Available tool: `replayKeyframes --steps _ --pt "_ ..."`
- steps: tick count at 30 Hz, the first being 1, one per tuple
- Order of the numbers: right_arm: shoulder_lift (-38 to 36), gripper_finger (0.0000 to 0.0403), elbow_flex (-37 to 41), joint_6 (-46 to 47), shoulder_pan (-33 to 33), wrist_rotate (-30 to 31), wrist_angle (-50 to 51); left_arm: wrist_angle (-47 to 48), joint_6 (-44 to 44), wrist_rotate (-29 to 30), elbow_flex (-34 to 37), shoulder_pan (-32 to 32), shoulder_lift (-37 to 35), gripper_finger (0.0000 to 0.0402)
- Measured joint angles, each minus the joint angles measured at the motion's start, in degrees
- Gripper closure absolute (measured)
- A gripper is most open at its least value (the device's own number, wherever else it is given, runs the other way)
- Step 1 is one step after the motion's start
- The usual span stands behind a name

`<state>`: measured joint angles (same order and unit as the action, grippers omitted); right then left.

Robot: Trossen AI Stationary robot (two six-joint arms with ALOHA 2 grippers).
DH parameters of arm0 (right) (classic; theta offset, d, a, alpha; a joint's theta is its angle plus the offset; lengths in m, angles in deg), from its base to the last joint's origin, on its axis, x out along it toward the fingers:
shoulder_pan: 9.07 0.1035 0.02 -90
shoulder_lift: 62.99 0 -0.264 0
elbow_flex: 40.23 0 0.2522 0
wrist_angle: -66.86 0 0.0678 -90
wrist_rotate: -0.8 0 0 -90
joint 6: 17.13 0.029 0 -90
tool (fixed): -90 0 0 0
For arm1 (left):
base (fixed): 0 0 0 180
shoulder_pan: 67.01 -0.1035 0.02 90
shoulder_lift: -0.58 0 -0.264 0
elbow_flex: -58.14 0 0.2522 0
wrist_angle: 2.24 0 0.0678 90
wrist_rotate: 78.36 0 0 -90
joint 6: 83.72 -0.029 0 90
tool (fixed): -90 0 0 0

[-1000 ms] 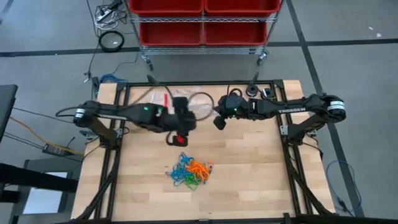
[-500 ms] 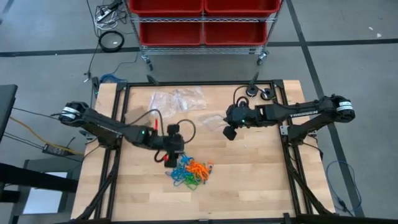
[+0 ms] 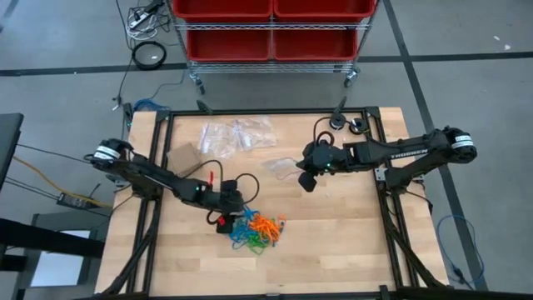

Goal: Sort rubber bands
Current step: Put the blue rubber band into the transparent zip bag

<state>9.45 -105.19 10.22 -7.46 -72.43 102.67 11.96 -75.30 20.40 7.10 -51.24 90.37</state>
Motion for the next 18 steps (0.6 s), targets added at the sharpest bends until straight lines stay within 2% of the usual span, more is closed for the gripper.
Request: replayKeyframes --steps 3,5,8,13,18 --pt "0.0 0.0403 0.0 0.0 0.0 0.0 -0.3 -2.2 -0.3 0.3 0.1 0.0 2.1 0.0196" --pt "0.0 0.0403 0.0 0.0 -0.1 0.0 -0.7 -4.4 -0.9 -0.6 0.0 0.0 3.8 0.0216" --pt "0.0 0.0403 0.0 0.0 -0.1 0.0 -1.0 -7.5 -1.8 -1.0 -0.1 0.0 5.8 0.027" --pt "0.0 0.0403 0.0 0.0 -0.1 0.0 -0.9 -10.2 -4.5 -2.1 -0.1 0.0 6.4 0.0384" --pt "0.0 0.0403 0.0 0.0 -0.2 0.0 -0.8 -3.3 -7.4 1.3 -2.4 -0.1 3.5 0.0396"
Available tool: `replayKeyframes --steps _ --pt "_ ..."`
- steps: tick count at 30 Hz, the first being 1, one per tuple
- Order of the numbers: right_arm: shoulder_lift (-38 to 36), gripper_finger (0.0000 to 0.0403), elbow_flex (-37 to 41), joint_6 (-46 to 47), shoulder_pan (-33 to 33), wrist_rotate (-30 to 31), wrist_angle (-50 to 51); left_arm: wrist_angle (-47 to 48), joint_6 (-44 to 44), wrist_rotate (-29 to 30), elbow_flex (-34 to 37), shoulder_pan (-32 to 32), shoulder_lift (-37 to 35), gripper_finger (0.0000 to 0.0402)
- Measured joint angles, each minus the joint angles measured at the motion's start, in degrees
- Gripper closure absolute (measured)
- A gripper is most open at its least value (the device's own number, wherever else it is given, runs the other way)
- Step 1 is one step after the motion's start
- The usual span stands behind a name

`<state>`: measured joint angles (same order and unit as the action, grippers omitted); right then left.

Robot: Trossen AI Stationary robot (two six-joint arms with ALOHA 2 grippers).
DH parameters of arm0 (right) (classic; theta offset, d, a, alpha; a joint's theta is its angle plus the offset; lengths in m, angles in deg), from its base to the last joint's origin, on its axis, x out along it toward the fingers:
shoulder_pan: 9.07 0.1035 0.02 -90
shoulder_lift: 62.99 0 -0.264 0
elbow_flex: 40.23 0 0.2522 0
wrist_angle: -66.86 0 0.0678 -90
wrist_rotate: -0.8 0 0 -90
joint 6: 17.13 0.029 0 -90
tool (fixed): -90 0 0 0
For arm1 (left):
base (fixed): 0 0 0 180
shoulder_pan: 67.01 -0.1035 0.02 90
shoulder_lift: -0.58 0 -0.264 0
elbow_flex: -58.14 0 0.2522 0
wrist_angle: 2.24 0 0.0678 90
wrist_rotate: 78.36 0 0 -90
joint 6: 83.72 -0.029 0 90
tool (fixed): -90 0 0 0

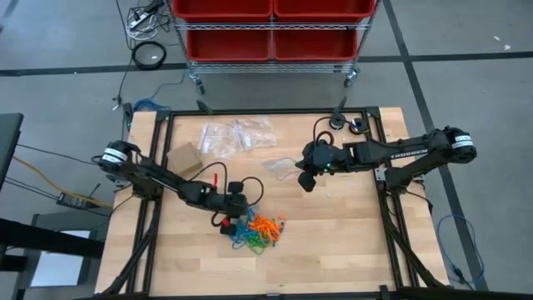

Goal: Sort rubber bands
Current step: Put the blue rubber band into the transparent zip bag

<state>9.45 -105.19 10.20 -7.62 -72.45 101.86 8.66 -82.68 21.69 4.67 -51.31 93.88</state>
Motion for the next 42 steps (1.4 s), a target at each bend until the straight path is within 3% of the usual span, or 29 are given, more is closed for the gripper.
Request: replayKeyframes --steps 5,13,35,42 --pt "0.0 0.0403 0.0 0.0 -0.1 0.0 0.0 11.0 -3.3 2.6 -6.3 0.0 -6.1 0.0398" --pt "0.0 0.0403 0.0 0.0 -0.1 0.0 -0.2 18.3 -7.0 2.5 -12.8 0.0 -13.8 0.04" --pt "0.0 0.0403 0.0 -0.4 -0.1 0.0 -0.2 21.3 -4.8 2.0 -14.9 -0.3 -14.2 0.0397" --pt "0.0 0.0403 0.0 -0.4 0.0 0.0 -0.1 21.1 -3.7 3.7 -14.9 -0.4 -14.2 0.0376"
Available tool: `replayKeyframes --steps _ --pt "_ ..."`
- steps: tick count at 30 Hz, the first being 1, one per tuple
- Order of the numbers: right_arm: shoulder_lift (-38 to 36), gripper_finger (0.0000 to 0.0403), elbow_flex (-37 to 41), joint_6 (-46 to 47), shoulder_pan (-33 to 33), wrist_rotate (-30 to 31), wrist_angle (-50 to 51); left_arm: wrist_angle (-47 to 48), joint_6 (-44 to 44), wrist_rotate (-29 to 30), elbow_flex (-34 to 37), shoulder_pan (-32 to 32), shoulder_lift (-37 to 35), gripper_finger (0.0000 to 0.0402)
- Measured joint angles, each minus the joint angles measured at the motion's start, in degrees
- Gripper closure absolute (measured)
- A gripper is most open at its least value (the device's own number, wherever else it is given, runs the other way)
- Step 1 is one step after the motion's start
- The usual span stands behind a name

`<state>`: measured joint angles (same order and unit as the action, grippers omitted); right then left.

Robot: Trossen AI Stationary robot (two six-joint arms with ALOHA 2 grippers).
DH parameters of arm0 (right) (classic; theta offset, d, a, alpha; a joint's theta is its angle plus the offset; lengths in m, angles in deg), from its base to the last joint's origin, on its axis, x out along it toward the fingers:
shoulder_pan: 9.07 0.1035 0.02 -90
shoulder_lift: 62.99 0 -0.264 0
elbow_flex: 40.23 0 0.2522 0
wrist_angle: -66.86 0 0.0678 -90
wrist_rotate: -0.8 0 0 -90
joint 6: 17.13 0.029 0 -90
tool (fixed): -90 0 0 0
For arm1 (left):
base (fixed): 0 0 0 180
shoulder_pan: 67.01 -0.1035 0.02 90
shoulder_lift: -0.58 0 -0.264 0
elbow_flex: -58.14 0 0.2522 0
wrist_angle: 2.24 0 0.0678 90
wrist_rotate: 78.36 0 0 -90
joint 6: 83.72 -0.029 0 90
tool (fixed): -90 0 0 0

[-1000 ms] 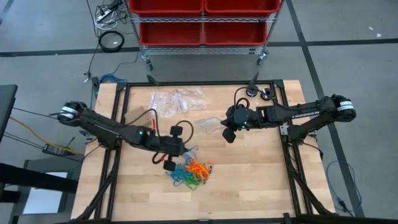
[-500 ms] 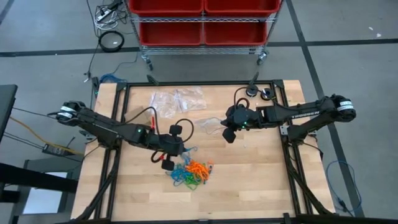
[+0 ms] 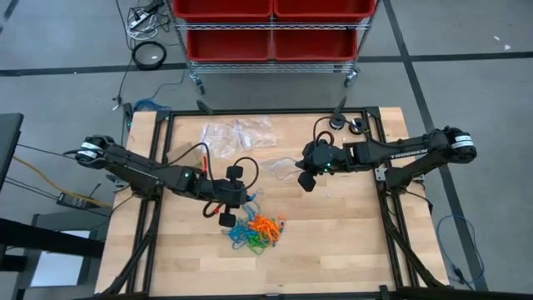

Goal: Sort rubber bands
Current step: Put the blue rubber band into the transparent zip bag

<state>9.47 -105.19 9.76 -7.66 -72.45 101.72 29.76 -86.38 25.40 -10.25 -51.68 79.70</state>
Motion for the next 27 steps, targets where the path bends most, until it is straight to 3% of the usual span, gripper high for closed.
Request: replayKeyframes --steps 11,21,27 --pt "0.0 0.0403 0.0 0.0 0.0 0.0 0.0 -0.8 0.0 1.4 0.1 0.0 0.0 0.0393" --pt "0.0 0.0403 0.0 0.0 0.0 0.0 0.0 -1.4 0.6 1.8 0.1 -0.4 0.0 0.0361" --pt "0.0 0.0403 0.0 0.0 0.0 0.0 0.0 -1.5 -1.0 0.6 0.1 -0.4 0.0 0.0393"
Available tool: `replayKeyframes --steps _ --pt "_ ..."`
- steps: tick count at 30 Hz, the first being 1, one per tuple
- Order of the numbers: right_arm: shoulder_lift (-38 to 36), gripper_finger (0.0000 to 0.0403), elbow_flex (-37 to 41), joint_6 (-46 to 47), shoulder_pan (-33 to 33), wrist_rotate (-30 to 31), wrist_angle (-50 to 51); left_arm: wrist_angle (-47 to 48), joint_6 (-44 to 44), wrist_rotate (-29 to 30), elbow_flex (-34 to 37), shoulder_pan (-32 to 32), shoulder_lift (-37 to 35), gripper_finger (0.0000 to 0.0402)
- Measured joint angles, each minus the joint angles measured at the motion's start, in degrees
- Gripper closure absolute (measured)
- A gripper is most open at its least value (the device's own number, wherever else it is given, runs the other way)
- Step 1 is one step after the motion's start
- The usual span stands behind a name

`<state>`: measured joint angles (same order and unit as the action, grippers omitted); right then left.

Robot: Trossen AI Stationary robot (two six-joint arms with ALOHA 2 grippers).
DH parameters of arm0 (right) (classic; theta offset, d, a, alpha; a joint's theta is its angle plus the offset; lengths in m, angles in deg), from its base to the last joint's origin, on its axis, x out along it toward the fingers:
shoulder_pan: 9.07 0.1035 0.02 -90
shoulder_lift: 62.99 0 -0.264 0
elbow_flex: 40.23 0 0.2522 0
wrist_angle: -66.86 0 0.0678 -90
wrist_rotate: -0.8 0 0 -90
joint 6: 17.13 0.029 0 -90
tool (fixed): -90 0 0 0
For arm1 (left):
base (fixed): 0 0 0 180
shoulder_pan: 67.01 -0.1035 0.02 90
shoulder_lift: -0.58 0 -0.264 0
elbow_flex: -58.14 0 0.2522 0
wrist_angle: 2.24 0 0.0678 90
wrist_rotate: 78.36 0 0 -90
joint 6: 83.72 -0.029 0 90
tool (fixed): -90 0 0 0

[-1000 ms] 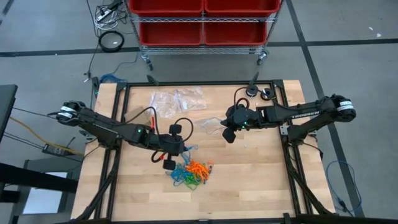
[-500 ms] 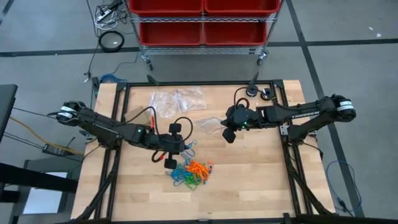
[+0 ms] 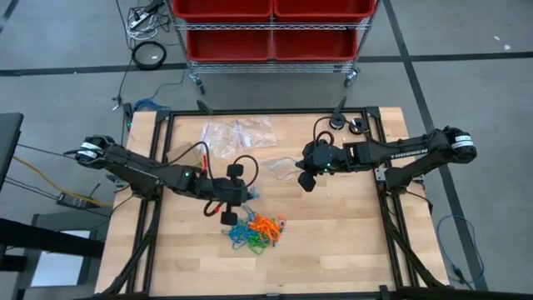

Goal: Sort rubber bands
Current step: Put the blue rubber band into the transparent zip bag

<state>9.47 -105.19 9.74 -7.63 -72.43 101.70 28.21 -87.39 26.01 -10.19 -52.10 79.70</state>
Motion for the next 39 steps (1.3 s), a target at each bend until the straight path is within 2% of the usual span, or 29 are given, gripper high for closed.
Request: replayKeyframes --steps 6,10,14,17,20,25,30,36,39 --pt "0.0 0.0403 0.0 0.0 0.0 0.0 0.0 -1.5 -0.9 2.8 0.0 0.0 0.0 0.0398" --pt "0.0 0.0403 0.0 0.0 0.0 0.0 0.0 -8.4 -3.4 2.0 0.0 0.1 0.0 0.0399" --pt "0.3 0.0403 0.0 0.1 0.0 0.0 -0.7 -16.6 -5.2 -2.4 0.0 -0.1 0.0 0.04" --pt "0.7 0.0403 0.0 0.0 0.0 0.0 -1.4 -22.5 -4.5 -8.7 0.0 -1.5 0.0 0.04" --pt "1.6 0.0403 0.0 0.0 0.0 0.0 -2.3 -26.3 -1.3 -14.3 0.0 -3.7 0.0 0.04" --pt "3.6 0.0403 0.0 0.0 0.0 -0.4 -5.4 -29.0 7.0 -19.5 0.0 -8.7 0.0 0.04" --pt "4.3 0.0403 -0.5 0.0 -0.1 -0.9 -8.0 -28.8 16.6 -28.4 -0.4 -13.9 1.1 0.04" --pt "4.3 0.0403 -6.2 -1.3 -0.4 -0.9 -4.2 -21.4 17.1 -31.0 -7.3 -15.7 4.6 0.04" --pt "4.4 0.0403 -10.3 -2.0 -0.5 -0.1 0.7 -11.6 14.3 -30.1 -13.5 -15.8 7.1 0.04"
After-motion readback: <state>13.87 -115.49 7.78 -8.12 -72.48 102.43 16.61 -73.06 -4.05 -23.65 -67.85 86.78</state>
